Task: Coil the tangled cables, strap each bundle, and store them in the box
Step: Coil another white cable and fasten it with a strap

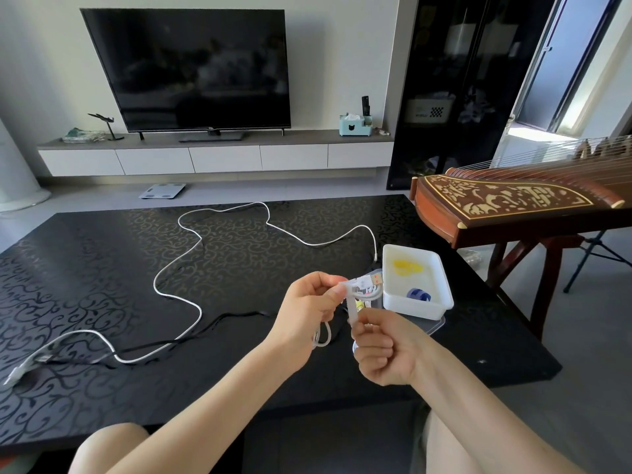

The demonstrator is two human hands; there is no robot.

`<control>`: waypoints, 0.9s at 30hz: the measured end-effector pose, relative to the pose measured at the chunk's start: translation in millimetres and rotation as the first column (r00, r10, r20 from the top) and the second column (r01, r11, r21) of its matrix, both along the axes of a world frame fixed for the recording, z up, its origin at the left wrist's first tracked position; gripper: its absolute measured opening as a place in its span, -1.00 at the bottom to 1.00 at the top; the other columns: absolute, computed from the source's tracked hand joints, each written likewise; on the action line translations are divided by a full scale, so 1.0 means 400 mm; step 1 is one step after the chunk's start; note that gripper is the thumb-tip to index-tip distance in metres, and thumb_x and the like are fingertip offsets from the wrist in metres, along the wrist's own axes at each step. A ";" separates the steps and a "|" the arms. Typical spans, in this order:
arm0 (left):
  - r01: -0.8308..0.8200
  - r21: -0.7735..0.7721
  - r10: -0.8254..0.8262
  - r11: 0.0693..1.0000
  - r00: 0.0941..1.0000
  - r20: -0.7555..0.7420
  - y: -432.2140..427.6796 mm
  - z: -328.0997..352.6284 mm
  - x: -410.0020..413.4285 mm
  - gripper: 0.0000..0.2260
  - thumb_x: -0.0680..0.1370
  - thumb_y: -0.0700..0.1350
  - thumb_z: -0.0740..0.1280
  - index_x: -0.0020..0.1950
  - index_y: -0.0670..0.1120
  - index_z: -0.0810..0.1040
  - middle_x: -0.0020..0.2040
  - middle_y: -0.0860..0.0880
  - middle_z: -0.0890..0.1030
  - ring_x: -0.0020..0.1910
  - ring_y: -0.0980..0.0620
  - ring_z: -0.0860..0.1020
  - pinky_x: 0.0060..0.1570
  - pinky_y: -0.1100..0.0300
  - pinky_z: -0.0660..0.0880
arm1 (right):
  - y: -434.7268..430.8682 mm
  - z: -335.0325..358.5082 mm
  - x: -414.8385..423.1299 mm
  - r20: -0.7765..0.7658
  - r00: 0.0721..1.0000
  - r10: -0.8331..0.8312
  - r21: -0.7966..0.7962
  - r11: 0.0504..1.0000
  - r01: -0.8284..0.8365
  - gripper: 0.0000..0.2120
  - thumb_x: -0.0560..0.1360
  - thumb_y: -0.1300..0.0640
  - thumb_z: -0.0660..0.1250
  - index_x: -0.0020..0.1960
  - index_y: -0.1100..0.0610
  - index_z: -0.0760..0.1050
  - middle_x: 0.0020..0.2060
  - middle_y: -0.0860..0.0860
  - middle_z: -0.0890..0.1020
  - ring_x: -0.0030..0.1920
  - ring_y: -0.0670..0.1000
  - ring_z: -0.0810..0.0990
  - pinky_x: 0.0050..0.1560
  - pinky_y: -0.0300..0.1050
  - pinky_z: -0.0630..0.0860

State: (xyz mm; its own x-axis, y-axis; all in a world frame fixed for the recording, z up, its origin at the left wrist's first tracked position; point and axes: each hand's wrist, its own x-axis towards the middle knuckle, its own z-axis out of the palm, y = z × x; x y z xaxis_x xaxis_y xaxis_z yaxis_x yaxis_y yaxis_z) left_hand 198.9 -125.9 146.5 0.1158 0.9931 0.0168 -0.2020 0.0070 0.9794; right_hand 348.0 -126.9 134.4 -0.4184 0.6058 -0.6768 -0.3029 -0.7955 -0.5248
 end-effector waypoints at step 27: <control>0.117 -0.001 -0.109 0.993 0.926 -0.362 0.027 0.051 0.002 -0.86 0.48 -0.38 0.28 -0.22 -0.19 0.52 -0.33 -0.08 0.52 -0.56 0.23 0.35 -0.51 0.39 0.26 | -0.053 0.072 0.021 0.481 0.263 -0.836 0.726 0.213 -0.654 -0.50 0.29 -0.22 0.46 0.10 0.06 0.54 -0.22 -0.09 0.54 -0.21 -0.08 0.50 -0.26 -0.16 0.45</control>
State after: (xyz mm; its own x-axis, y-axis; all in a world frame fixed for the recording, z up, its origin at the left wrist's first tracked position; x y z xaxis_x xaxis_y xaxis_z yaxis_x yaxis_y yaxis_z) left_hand 199.9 -115.2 166.9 0.2293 0.9730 -0.0273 0.1664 -0.0115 0.9860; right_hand 356.6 -148.2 163.3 -0.0253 0.8207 0.5708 0.8129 0.3492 -0.4661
